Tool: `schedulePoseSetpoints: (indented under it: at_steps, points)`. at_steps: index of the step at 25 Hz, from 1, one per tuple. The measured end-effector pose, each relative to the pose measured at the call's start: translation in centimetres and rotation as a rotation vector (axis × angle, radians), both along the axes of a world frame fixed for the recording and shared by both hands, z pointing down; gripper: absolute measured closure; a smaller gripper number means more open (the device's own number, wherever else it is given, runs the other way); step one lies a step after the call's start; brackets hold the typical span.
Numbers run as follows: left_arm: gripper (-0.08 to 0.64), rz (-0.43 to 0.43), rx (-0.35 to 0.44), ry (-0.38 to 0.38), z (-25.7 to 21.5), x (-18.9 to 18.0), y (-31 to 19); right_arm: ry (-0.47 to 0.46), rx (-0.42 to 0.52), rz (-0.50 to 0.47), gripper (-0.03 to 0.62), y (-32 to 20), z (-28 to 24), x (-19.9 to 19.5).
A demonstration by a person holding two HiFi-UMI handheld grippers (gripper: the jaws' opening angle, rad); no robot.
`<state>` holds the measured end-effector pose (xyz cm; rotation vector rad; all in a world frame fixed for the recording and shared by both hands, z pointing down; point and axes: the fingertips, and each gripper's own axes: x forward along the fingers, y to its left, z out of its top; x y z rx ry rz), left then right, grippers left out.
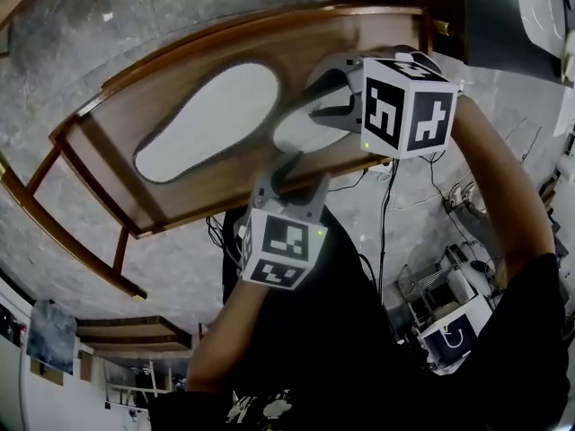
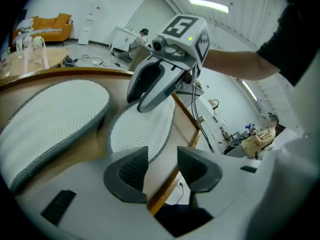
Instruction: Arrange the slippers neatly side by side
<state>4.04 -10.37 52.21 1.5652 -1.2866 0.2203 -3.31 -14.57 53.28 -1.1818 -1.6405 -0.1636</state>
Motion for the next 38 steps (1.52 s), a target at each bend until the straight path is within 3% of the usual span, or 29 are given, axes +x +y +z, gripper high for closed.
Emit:
schedulePoseSetpoints:
  at_steps: [8, 13, 16, 21, 27, 34, 38]
  points:
    - [0.383, -0.011, -0.006, -0.014, 0.6, -0.6, -0.6, -0.01, 0.014, 0.055, 0.521, 0.0, -1.5, 0.7]
    - [0.383, -0.043, 0.01, -0.018, 0.0, -1.1, -1.0, -0.025, 0.014, 0.184, 0.549, -0.7, -3.5, 1.3]
    - [0.382, -0.049, 0.027, -0.031, -0.5, -1.9, -1.6, -0.044, 0.007, 0.324, 0.558, -1.4, -4.8, 1.1]
    - [0.382, -0.049, 0.068, -0.065, -0.8, -4.0, -3.3, -0.056, -0.025, 0.637, 0.568, -2.4, -6.7, 0.8]
    - [0.382, -0.054, 0.128, -0.082, -1.8, -5.6, -5.9, -0.064, -0.005, 0.907, 0.569, -3.7, -7.7, 1.0]
    - [0.415, -0.015, 0.202, -0.119, -2.4, -7.2, -8.4, -0.111, -0.075, 1.273, 0.569, -5.5, -8.5, 0.1]
    - [0.419, 0.022, 0.228, -0.091, -2.2, -7.6, -9.3, -0.171, -0.136, 1.488, 0.569, -6.9, -8.3, -0.1]
